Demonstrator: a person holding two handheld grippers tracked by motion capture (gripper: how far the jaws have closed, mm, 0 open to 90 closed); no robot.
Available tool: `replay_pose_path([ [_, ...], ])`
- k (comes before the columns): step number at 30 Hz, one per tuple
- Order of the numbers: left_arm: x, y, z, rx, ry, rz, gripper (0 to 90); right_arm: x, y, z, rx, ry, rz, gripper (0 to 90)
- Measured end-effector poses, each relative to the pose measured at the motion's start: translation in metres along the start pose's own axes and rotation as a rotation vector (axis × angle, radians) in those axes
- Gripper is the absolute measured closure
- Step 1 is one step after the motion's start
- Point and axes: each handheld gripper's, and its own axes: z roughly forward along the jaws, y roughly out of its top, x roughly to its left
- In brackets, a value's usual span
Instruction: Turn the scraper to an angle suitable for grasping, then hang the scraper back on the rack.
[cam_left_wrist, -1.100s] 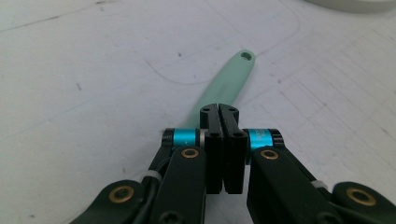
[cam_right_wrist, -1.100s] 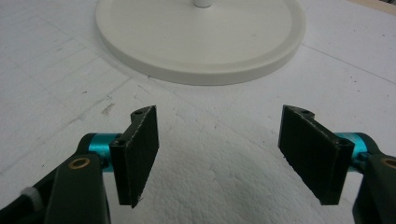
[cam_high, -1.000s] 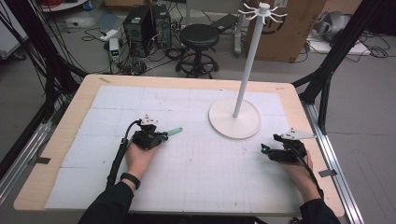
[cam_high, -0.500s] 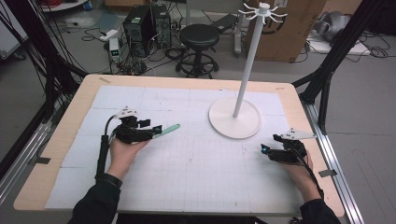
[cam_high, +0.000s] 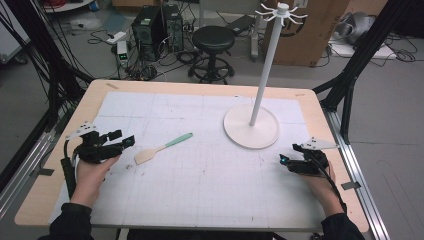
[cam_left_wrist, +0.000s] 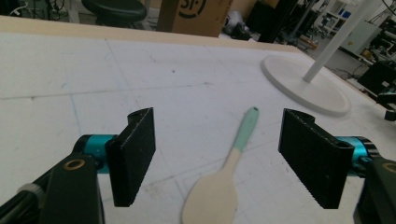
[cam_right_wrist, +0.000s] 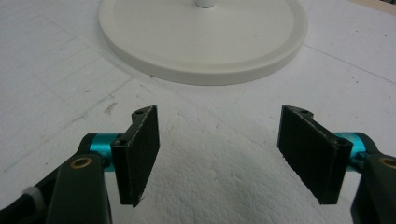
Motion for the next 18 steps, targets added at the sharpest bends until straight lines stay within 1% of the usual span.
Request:
replay_pose_path([
  [1, 0.002, -0.001, -0.003, 0.004, 0.005, 0.003, 26.3, 0.000, 0.000, 0.000, 0.002, 0.000, 0.002, 29.0],
  [3, 0.007, -0.005, -0.012, -0.007, 0.001, 0.006, 23.1, 0.000, 0.000, 0.001, 0.008, 0.001, 0.000, 29.0],
  [5, 0.009, -0.006, -0.013, -0.003, 0.002, 0.014, 17.2, 0.000, 0.000, 0.001, 0.009, 0.003, 0.000, 29.0],
  [6, 0.010, -0.006, -0.014, 0.004, 0.002, 0.023, 16.0, 0.000, 0.000, 0.001, 0.007, 0.002, -0.003, 29.0],
  [8, 0.012, -0.006, -0.015, 0.002, 0.008, 0.037, 16.0, 0.000, -0.001, 0.000, 0.007, 0.002, 0.000, 29.0],
  [9, 0.013, -0.006, -0.014, 0.001, 0.004, 0.037, 16.0, 0.000, -0.001, 0.000, 0.009, 0.002, 0.002, 29.0],
  [12, 0.012, -0.007, -0.012, 0.006, 0.012, 0.047, 16.0, 0.000, -0.001, -0.001, 0.012, 0.002, 0.006, 29.0],
  [13, 0.011, -0.007, -0.011, 0.009, 0.016, 0.058, 16.0, 0.000, -0.001, -0.001, 0.012, 0.002, 0.006, 29.0],
  [14, 0.009, -0.006, -0.010, 0.013, 0.021, 0.080, 16.2, 0.000, -0.001, -0.001, 0.013, 0.002, 0.006, 29.0],
  [16, 0.009, -0.006, -0.010, 0.012, 0.022, 0.085, 16.5, 0.000, -0.001, -0.001, 0.012, 0.003, 0.005, 28.9],
  [18, 0.007, -0.005, -0.010, 0.005, 0.023, 0.102, 16.7, 0.000, -0.001, -0.001, 0.014, 0.003, 0.004, 29.0],
])
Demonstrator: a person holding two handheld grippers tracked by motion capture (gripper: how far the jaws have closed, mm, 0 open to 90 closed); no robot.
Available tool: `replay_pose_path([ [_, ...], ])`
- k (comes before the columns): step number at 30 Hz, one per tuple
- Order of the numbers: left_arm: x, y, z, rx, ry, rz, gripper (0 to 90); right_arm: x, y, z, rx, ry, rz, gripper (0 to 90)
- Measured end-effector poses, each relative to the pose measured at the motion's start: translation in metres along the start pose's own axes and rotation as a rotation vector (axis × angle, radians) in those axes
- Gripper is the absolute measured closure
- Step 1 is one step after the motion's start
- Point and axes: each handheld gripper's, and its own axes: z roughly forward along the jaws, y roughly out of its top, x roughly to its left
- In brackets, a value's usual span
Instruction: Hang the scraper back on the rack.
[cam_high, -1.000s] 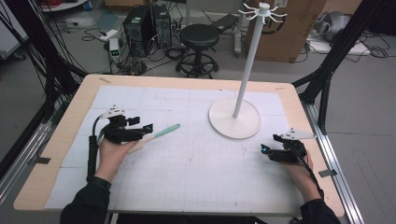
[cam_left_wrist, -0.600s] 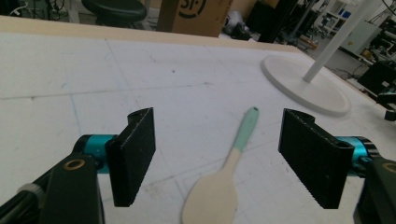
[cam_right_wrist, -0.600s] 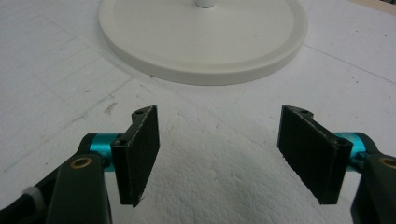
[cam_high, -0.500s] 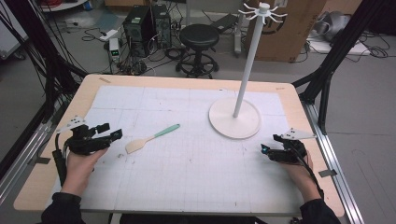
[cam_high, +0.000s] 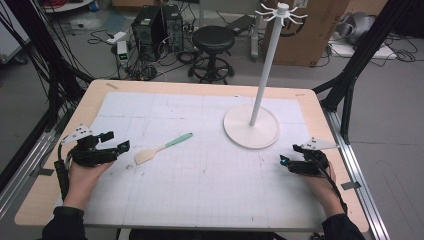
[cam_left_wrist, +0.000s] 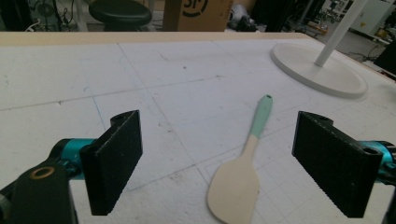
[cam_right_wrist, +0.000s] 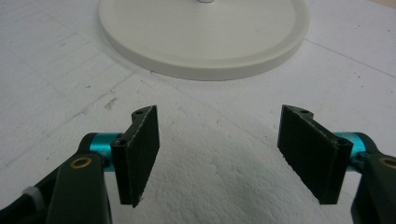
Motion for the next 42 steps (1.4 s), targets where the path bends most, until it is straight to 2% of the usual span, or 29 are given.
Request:
replay_pose_path([
  [6, -0.004, 0.004, 0.003, 0.006, 0.002, 0.033, 16.6, 0.000, 0.000, 0.000, 0.001, -0.001, -0.003, 29.0],
  [7, -0.006, 0.006, 0.006, 0.023, -0.001, 0.056, 15.9, 0.000, 0.000, 0.000, 0.005, -0.001, -0.003, 28.9],
  [10, -0.009, 0.009, 0.012, 0.049, -0.011, 0.078, 14.7, 0.000, 0.000, 0.000, 0.007, 0.000, -0.005, 28.9],
  [14, -0.019, 0.014, 0.025, 0.078, -0.044, 0.125, 14.8, 0.001, 0.000, 0.000, 0.010, -0.003, -0.010, 28.9],
  [16, -0.024, 0.017, 0.034, 0.123, -0.064, 0.145, 15.1, 0.001, 0.000, 0.000, 0.006, -0.002, -0.012, 28.9],
  [18, -0.028, 0.019, 0.043, 0.144, -0.075, 0.163, 15.4, 0.002, 0.000, 0.000, 0.005, -0.003, -0.013, 28.9],
  [22, -0.033, 0.020, 0.059, 0.186, -0.124, 0.197, 22.2, 0.002, 0.000, 0.001, 0.011, 0.002, -0.010, 28.9],
  [23, -0.034, 0.020, 0.064, 0.198, -0.136, 0.198, 26.2, 0.002, 0.000, 0.001, 0.010, 0.001, -0.012, 28.9],
  [25, -0.035, 0.020, 0.072, 0.215, -0.142, 0.209, 27.3, 0.002, 0.000, 0.001, 0.011, 0.002, -0.009, 29.0],
  [27, -0.035, 0.017, 0.080, 0.249, -0.147, 0.210, 27.9, 0.002, 0.000, 0.001, 0.011, 0.003, -0.010, 29.0],
  [29, -0.032, 0.011, 0.088, 0.305, -0.147, 0.202, 29.4, 0.001, 0.000, 0.001, 0.010, 0.004, -0.010, 29.0],
  [30, -0.032, 0.011, 0.088, 0.305, -0.147, 0.202, 30.3, 0.001, 0.000, 0.001, 0.010, 0.002, -0.011, 29.0],
  [31, -0.034, 0.007, 0.093, 0.328, -0.147, 0.216, 31.3, 0.001, 0.000, 0.001, 0.011, 0.003, -0.010, 29.0],
  [34, -0.036, 0.004, 0.099, 0.329, -0.143, 0.234, 33.2, 0.001, 0.000, 0.002, 0.011, 0.007, -0.015, 29.0],
  [35, -0.037, 0.003, 0.101, 0.326, -0.140, 0.235, 37.9, 0.002, 0.000, 0.002, 0.008, 0.008, -0.014, 29.0],
  [38, -0.033, -0.003, 0.109, 0.342, -0.134, 0.215, 40.8, 0.002, 0.000, 0.001, 0.006, 0.008, -0.014, 29.1],
  [42, -0.032, -0.005, 0.112, 0.329, -0.142, 0.225, 46.1, 0.001, 0.000, 0.002, 0.010, 0.009, -0.014, 29.1],
])
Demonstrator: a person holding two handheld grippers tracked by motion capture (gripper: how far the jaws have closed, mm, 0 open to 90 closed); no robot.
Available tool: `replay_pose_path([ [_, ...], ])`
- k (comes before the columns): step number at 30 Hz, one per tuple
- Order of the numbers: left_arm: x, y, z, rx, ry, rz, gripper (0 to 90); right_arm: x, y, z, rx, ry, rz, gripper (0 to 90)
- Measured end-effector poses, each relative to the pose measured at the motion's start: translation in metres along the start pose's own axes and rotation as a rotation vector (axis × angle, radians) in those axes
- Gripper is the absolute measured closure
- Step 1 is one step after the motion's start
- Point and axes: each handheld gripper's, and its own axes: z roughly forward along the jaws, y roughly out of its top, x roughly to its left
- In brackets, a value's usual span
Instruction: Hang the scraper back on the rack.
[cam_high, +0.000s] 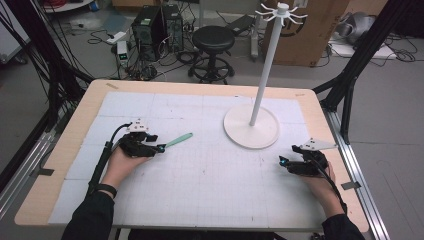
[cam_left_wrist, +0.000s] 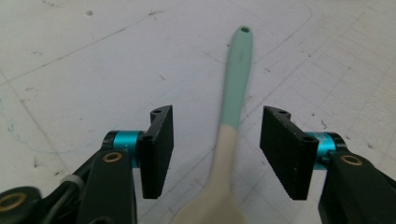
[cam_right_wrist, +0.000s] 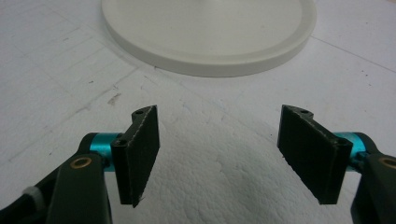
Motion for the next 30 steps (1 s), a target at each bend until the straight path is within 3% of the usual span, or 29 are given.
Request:
replay_pose_path([
  [8, -0.003, -0.002, 0.007, 0.058, 0.017, 0.067, 57.7, 0.001, 0.000, 0.000, 0.002, 0.003, -0.002, 29.1],
  [12, -0.002, -0.003, 0.006, 0.062, 0.024, 0.064, 63.8, 0.001, 0.000, 0.000, 0.002, 0.003, 0.000, 29.1],
  [17, -0.013, 0.000, 0.007, 0.086, 0.041, 0.161, 74.7, 0.001, 0.000, 0.000, 0.005, 0.004, 0.001, 29.1],
  [18, -0.014, 0.001, 0.008, 0.090, 0.044, 0.165, 77.4, 0.001, 0.000, 0.001, 0.008, 0.005, 0.000, 29.1],
  [23, -0.011, 0.001, 0.008, 0.090, 0.024, 0.128, 78.4, 0.001, 0.000, 0.001, 0.004, 0.006, -0.009, 29.1],
  [28, -0.014, 0.002, 0.009, 0.091, 0.041, 0.144, 80.6, 0.001, 0.000, 0.002, 0.005, 0.007, -0.008, 29.5],
  [29, -0.014, 0.002, 0.008, 0.092, 0.048, 0.118, 80.8, 0.001, 0.000, 0.002, 0.003, 0.006, -0.008, 29.5],
  [30, -0.014, 0.002, 0.008, 0.092, 0.048, 0.118, 80.9, 0.001, 0.000, 0.002, 0.004, 0.005, -0.010, 29.5],
])
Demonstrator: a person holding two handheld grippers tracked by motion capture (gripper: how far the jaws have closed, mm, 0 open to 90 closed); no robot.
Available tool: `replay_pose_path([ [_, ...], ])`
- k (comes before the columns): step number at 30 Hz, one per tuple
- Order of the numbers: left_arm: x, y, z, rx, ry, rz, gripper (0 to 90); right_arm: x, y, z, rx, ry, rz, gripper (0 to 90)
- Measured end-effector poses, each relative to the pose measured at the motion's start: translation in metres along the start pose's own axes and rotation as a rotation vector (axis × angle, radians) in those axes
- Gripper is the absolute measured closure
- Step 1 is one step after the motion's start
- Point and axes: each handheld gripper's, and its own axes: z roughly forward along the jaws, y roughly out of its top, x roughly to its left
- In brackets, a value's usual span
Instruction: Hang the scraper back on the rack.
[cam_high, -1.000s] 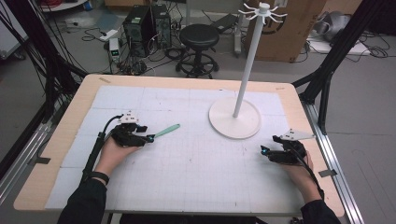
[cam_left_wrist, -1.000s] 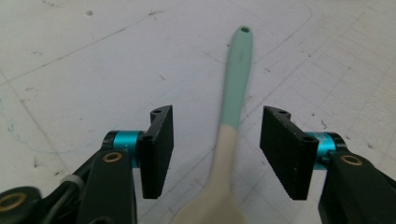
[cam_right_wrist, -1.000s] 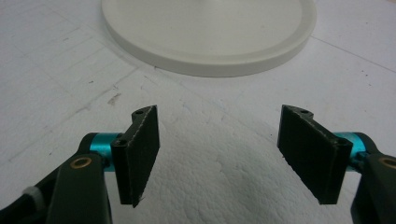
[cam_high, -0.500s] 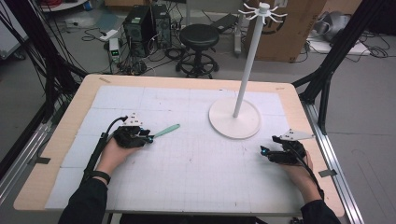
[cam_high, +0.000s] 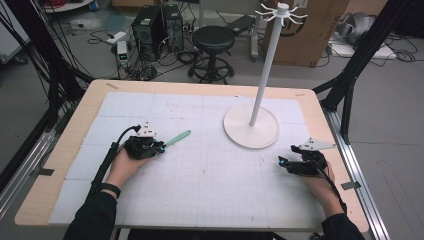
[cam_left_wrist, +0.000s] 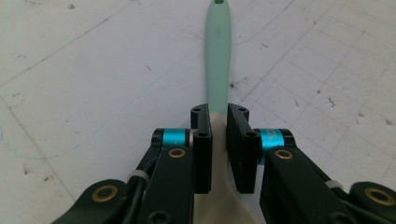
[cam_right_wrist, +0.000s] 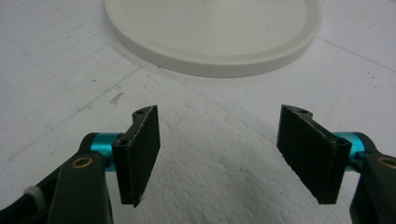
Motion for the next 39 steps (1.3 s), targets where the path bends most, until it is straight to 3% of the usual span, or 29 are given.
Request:
replay_pose_path([
  [6, -0.007, 0.019, -0.007, -0.048, -0.037, -0.012, 81.1, -0.001, 0.000, 0.000, -0.003, 0.002, 0.004, 29.6],
  [7, -0.013, 0.034, -0.014, -0.073, -0.040, 0.005, 81.1, -0.001, 0.000, 0.000, -0.001, 0.003, 0.001, 29.6],
  [9, -0.015, 0.042, -0.018, -0.090, -0.055, 0.005, 81.1, 0.000, 0.000, 0.000, -0.001, 0.003, 0.006, 29.6],
  [10, -0.020, 0.060, -0.027, -0.123, -0.066, 0.012, 81.1, 0.000, 0.000, 0.000, -0.004, 0.002, 0.007, 29.6],
  [11, -0.020, 0.060, -0.027, -0.123, -0.066, 0.012, 81.1, 0.000, 0.000, 0.000, -0.004, 0.002, 0.007, 29.6],
  [17, -0.028, 0.109, -0.052, -0.244, -0.113, -0.002, 81.0, 0.000, 0.000, -0.001, -0.002, 0.011, 0.014, 29.2],
  [24, -0.033, 0.158, -0.073, -0.336, -0.107, 0.017, 81.0, -0.001, 0.000, 0.000, -0.010, 0.016, 0.018, 28.8],
  [30, -0.036, 0.186, -0.084, -0.385, -0.103, 0.029, 81.0, -0.002, 0.000, -0.001, -0.011, 0.015, 0.025, 28.5],
  [39, -0.039, 0.216, -0.107, -0.472, -0.112, 0.035, 81.1, -0.002, 0.000, -0.001, -0.016, 0.016, 0.030, 28.3],
])
